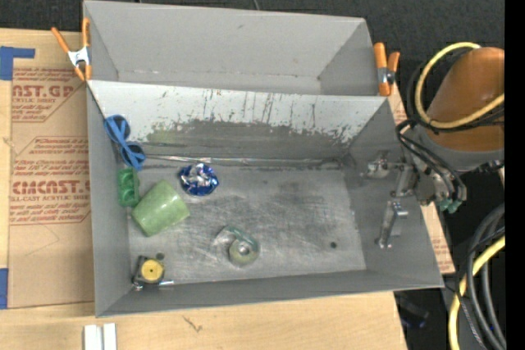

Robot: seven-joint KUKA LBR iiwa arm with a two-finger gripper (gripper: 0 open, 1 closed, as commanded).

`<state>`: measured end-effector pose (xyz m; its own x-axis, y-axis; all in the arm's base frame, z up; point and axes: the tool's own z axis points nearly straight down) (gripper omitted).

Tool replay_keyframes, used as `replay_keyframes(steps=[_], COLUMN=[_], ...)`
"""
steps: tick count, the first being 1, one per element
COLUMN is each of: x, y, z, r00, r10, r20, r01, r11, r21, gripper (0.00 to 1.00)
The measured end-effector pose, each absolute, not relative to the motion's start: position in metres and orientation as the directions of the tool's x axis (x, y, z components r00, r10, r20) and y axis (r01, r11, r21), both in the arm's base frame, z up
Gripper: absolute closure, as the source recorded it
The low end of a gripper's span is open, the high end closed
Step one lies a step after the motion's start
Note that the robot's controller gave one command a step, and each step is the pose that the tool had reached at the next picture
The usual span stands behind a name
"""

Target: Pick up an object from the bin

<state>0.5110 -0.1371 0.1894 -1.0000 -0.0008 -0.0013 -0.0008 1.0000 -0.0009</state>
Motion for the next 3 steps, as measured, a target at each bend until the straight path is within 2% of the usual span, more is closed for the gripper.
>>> replay_keyframes(steps=[1,2,3], x=[0.51,0.501,0.494], y=[-0.029,0.052,0.092], z=[0.169,0.082,0.074], r00=[-0.992,-0.911,-0.845], r10=[-0.123,-0.413,-0.534], r20=[0.0,0.001,-0.018], r01=[-0.123,-0.413,-0.534], r11=[0.992,0.911,0.845], r21=[0.004,0.003,-0.009], gripper=[0.0,0.0,0.0])
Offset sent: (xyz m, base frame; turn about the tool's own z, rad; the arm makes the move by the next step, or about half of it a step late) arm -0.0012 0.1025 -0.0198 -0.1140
